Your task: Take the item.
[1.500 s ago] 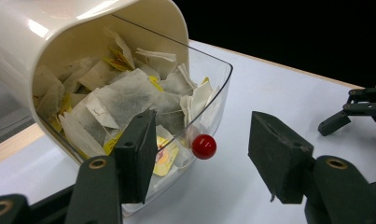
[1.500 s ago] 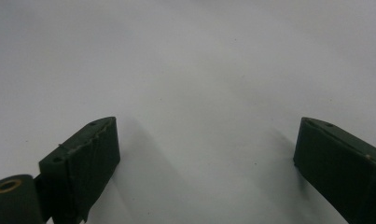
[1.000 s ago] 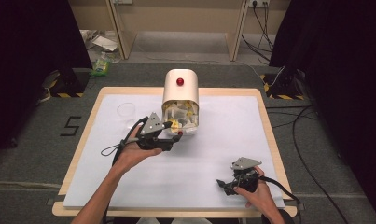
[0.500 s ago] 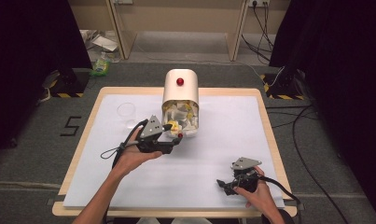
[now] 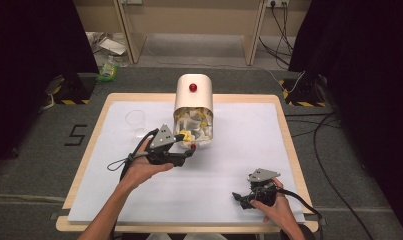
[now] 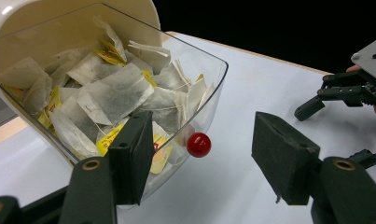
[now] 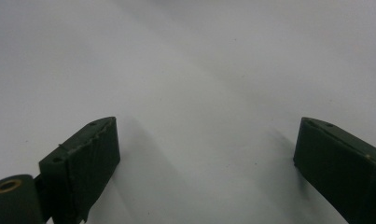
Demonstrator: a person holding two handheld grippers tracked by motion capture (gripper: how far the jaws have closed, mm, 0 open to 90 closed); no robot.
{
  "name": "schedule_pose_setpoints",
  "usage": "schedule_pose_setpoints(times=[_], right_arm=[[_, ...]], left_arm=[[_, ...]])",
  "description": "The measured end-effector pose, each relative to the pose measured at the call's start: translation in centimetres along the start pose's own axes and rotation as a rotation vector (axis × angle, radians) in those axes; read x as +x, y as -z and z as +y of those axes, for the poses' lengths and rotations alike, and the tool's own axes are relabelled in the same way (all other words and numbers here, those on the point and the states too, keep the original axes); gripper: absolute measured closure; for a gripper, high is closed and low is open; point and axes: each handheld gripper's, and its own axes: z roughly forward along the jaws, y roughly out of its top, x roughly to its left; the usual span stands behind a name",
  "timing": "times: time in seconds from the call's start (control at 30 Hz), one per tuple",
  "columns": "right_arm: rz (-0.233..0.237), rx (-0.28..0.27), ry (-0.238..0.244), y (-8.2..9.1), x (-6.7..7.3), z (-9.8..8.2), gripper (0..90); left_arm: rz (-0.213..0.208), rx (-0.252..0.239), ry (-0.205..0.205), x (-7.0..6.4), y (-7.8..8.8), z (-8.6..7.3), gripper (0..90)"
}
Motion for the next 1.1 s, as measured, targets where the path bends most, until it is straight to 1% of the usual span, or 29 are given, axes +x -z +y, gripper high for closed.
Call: schedule_pose_setpoints(times=[0.2,0.37,0.43,0.53,0.6,0.63,0.67,0.77,0.83,0.93,0.97,1.1], right_arm=[[0.000,0.001,-0.001,0.0,0.0,0.0,7.7],[0.000,0.000,0.000,0.0,0.0,0.0,7.7],[0.001,0.000,-0.001,0.0,0.0,0.0,7.7],[0.000,0.001,-0.001,0.0,0.0,0.0,7.7],[0.001,0.000,0.000,0.0,0.0,0.0,7.7],[0.000,0.001,-0.002,0.0,0.0,0.0,7.7],[0.000,0.001,-0.002,0.0,0.0,0.0,7.7],[0.000,0.000,-0.001,0.0,0.0,0.0,7.7],[0.000,0.000,0.000,0.0,0.0,0.0,7.6],[0.000,0.001,-0.002,0.0,0.0,0.0,7.7],[0.001,0.000,0.000,0.0,0.0,0.0,7.7],[0.000,0.001,-0.002,0.0,0.0,0.0,7.7]], left_arm=[[-0.006,0.007,0.001,-0.1,0.0,0.0,37.5],[-0.022,0.013,0.018,0.2,-0.1,0.3,36.5],[-0.016,0.008,0.020,0.3,-0.1,0.5,35.4],[-0.014,-0.010,0.036,0.6,0.0,0.8,34.8],[-0.003,-0.019,0.034,0.8,0.1,1.1,34.4],[0.005,-0.028,0.043,1.1,0.1,1.4,34.5],[0.005,-0.028,0.043,1.1,0.1,1.4,34.7],[0.024,-0.032,0.045,1.7,-0.1,2.1,35.4],[0.037,-0.030,0.049,2.0,-0.3,2.3,36.0],[0.052,-0.010,0.052,2.6,-1.0,2.6,37.5],[0.057,-0.010,0.054,2.7,-1.1,2.6,37.9],[0.065,0.004,0.040,3.0,-1.9,3.0,39.9]])
